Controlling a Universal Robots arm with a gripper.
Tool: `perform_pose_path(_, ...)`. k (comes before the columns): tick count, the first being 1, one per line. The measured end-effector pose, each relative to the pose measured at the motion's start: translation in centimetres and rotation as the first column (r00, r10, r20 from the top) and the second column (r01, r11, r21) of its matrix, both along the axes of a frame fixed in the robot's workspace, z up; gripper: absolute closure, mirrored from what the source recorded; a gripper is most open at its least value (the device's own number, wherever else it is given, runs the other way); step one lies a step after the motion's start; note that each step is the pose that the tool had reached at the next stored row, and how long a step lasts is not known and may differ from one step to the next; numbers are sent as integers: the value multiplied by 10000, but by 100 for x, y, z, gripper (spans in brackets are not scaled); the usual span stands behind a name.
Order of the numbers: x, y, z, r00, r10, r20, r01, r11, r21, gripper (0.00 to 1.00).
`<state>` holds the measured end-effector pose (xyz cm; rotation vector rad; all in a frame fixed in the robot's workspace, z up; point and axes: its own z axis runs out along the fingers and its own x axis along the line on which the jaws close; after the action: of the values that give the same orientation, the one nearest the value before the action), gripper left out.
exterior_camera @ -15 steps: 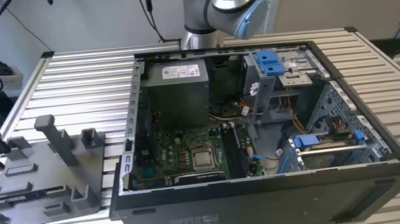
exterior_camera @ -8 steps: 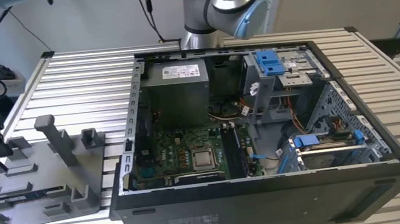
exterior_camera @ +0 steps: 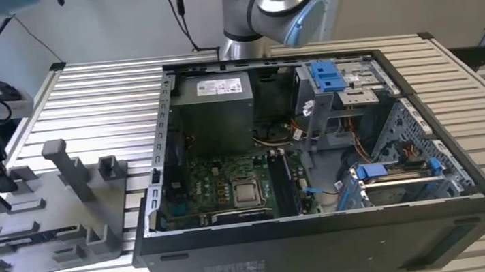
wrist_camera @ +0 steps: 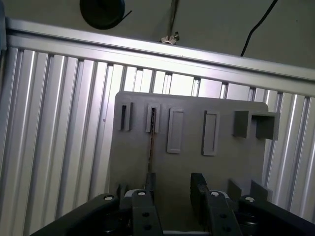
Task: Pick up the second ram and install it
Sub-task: 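Pick up the second ram and move it above second insertion slot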
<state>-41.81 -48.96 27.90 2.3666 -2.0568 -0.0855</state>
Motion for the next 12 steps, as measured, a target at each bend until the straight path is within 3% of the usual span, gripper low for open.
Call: perform_pose_path(12, 0, 0, -98, 10000, 56, 0, -56, 10000, 1, 58)
